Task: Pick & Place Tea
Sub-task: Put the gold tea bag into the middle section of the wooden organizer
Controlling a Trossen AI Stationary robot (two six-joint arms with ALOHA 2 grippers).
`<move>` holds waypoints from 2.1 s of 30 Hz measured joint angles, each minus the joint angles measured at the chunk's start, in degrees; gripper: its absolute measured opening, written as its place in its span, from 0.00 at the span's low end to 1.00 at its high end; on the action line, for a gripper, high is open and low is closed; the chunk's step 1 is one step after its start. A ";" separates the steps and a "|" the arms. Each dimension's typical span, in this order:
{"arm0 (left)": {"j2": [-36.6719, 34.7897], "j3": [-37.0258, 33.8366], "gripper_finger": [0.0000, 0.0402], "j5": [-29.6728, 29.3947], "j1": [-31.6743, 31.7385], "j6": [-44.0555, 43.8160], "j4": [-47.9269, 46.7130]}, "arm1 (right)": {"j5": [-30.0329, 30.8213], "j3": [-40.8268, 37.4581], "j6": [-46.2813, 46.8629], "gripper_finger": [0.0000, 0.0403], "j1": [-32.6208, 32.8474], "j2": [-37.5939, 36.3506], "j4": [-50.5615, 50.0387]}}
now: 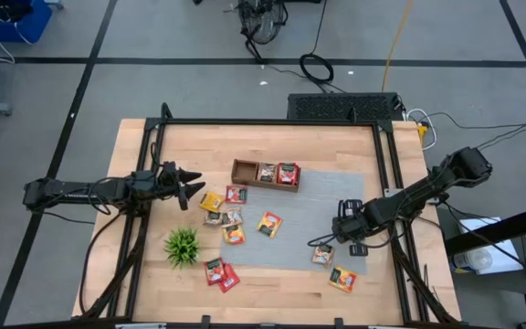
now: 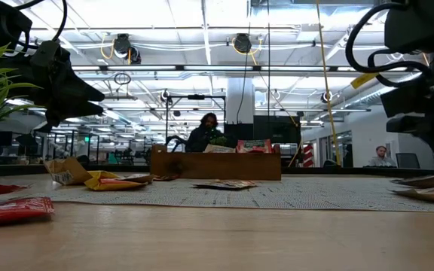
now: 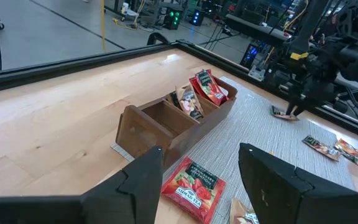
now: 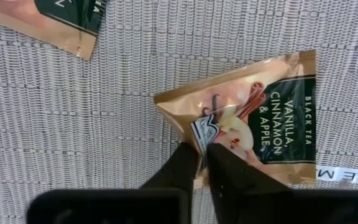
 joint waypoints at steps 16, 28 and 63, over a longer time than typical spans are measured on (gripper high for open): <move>0.00 0.00 0.53 0.00 0.00 0.00 -0.01 | 1.06 2.36 2.01 0.02 0.00 -0.09 -5.98; 0.00 0.02 0.53 0.00 0.00 0.00 0.00 | 7.81 16.06 -4.84 0.01 -1.58 -0.17 -20.96; 0.00 0.02 0.53 0.00 0.00 0.00 0.00 | 15.29 52.42 -19.67 0.01 -14.70 13.81 -38.28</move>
